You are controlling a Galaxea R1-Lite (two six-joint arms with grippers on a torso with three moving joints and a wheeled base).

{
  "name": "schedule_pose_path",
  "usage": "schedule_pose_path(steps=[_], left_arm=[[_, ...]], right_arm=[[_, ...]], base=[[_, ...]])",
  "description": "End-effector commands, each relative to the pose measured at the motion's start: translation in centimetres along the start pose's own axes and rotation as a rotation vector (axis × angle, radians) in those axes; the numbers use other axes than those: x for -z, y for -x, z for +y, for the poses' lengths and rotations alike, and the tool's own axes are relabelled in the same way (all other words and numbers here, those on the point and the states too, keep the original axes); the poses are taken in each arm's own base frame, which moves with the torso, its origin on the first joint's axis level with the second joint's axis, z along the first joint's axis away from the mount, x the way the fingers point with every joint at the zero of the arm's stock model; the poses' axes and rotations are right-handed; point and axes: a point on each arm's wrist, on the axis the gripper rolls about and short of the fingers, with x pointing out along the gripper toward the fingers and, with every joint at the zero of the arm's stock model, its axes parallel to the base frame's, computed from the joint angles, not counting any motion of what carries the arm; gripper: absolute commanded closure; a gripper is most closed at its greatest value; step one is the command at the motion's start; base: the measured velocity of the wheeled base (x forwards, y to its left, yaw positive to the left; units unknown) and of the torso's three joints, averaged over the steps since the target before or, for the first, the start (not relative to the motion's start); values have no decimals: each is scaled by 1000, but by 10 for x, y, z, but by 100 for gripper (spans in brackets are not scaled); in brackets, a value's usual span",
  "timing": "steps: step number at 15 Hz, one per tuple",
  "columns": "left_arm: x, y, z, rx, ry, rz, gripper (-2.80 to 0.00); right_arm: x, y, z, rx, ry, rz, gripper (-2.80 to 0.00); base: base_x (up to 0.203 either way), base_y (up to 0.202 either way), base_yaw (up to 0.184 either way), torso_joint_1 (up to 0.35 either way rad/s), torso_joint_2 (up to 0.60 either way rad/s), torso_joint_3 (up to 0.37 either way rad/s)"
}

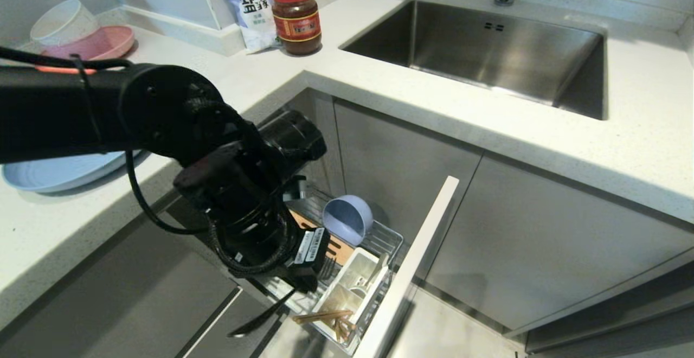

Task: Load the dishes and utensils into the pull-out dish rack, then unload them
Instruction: Pick up the fork and place it in the cupboard

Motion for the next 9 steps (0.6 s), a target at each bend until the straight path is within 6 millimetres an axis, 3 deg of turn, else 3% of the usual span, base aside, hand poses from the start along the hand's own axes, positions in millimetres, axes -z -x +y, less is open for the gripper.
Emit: schedule_pose_path(steps=[1, 9], left_arm=[[-7, -27, -3, -54, -16, 64, 0], [-29, -64, -9, -123, -168, 107, 0]], right_arm=[[0, 0, 0, -1, 0, -3, 0], [0, 0, 0, -1, 0, -3, 0]], base=[[0, 0, 0, 0, 0, 0], [0, 0, 0, 0, 0, 0]])
